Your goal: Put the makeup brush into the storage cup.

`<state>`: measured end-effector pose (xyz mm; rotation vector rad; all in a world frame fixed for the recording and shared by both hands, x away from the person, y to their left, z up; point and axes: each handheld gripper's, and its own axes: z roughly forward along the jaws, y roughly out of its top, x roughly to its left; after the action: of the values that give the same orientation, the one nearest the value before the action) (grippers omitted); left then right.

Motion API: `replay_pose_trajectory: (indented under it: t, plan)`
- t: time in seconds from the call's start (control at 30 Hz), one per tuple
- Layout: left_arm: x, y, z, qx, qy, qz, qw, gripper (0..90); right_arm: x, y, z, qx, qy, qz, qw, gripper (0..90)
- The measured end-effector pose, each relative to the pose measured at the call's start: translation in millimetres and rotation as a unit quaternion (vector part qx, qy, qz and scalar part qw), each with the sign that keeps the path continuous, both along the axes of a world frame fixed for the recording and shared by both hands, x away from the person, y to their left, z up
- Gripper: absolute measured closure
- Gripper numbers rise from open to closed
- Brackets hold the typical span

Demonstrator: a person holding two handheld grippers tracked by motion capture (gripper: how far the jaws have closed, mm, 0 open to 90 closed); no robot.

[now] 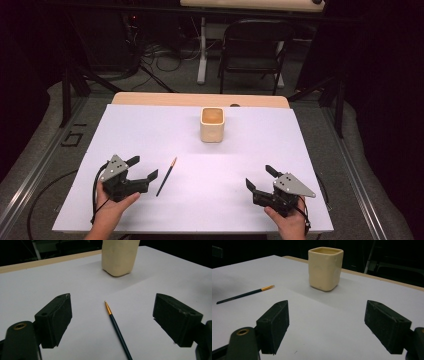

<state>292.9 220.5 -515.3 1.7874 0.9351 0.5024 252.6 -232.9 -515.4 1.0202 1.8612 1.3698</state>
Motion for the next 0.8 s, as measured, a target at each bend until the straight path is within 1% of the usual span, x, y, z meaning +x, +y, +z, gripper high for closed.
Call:
replay_pose_trajectory:
  t: [0.03, 0.13, 0.17, 0.2, 0.23, 0.3, 0.33, 0.37, 0.4, 0.43, 0.5, 0.53, 0.57, 0.67, 0.8]
  plan:
    - [0.7, -0.1, 0.2, 0.000, 0.001, 0.000, 1.0000, 16.1, 0.6, -1.7, -0.3, 0.002, 0.005, -0.001, 1.0000, 19.9]
    - [1.9, -0.5, 0.7, 0.003, 0.004, 0.002, 1.0000, 16.1, 1.3, -2.9, -0.5, 0.001, 0.009, -0.001, 1.0000, 19.9]
    - [1.9, -0.6, 0.8, 0.003, 0.006, 0.003, 1.0000, 16.1, 2.3, -2.6, -1.2, 0.004, 0.006, -0.001, 1.0000, 20.0]
    - [2.1, -0.5, 0.6, 0.003, 0.008, 0.003, 1.0000, 16.2, 2.2, -3.3, -0.7, 0.000, 0.011, 0.000, 0.9999, 20.0]
    - [2.5, -0.4, 0.5, 0.003, 0.012, 0.003, 0.9999, 16.2, 2.4, -3.1, -0.6, 0.001, 0.011, 0.001, 0.9999, 20.0]
    - [3.7, -0.3, 0.8, 0.001, 0.022, 0.003, 0.9997, 16.6, 2.6, -1.9, -0.9, 0.003, 0.010, 0.003, 0.9999, 20.1]
    - [4.1, -0.1, 1.5, 0.001, 0.026, 0.003, 0.9997, 17.2, 2.5, 0.0, -1.1, 0.000, 0.008, 0.008, 0.9999, 20.1]
    - [4.5, -0.1, 2.3, 0.002, 0.026, 0.005, 0.9997, 17.2, 2.5, 0.0, -1.1, 0.000, 0.008, 0.008, 0.9999, 20.1]
    - [4.9, -0.1, 3.6, 0.004, 0.028, 0.005, 0.9996, 17.4, 2.2, 0.2, -0.4, -0.007, 0.011, 0.011, 0.9999, 20.2]
    - [5.4, -0.3, 4.6, 0.003, 0.030, 0.006, 0.9995, 18.1, 2.6, 1.3, -0.8, -0.006, 0.006, 0.012, 0.9999, 20.5]
    - [6.5, -0.3, 7.3, 0.007, 0.034, 0.006, 0.9994, 18.6, 3.3, 2.0, -0.8, -0.008, 0.005, 0.015, 0.9998, 20.5]
    - [7.0, -1.2, 8.0, 0.007, 0.035, 0.011, 0.9993, 18.6, 3.7, 2.1, -0.7, -0.008, 0.004, 0.016, 0.9998, 20.5]
    - [7.7, -1.0, 8.9, 0.012, 0.038, 0.010, 0.9992, 18.6, 4.0, 2.1, -0.8, -0.007, 0.004, 0.016, 0.9998, 20.3]
    - [8.7, -2.3, 9.3, 0.013, 0.049, 0.014, 0.9986, 18.8, 3.7, 0.9, -0.3, -0.003, 0.005, 0.016, 0.9999, 20.2]
    - [9.9, -3.7, 10.5, 0.016, 0.066, 0.011, 0.9976, 18.9, 2.1, -1.2, 1.3, 0.004, 0.002, 0.014, 0.9999, 20.3]
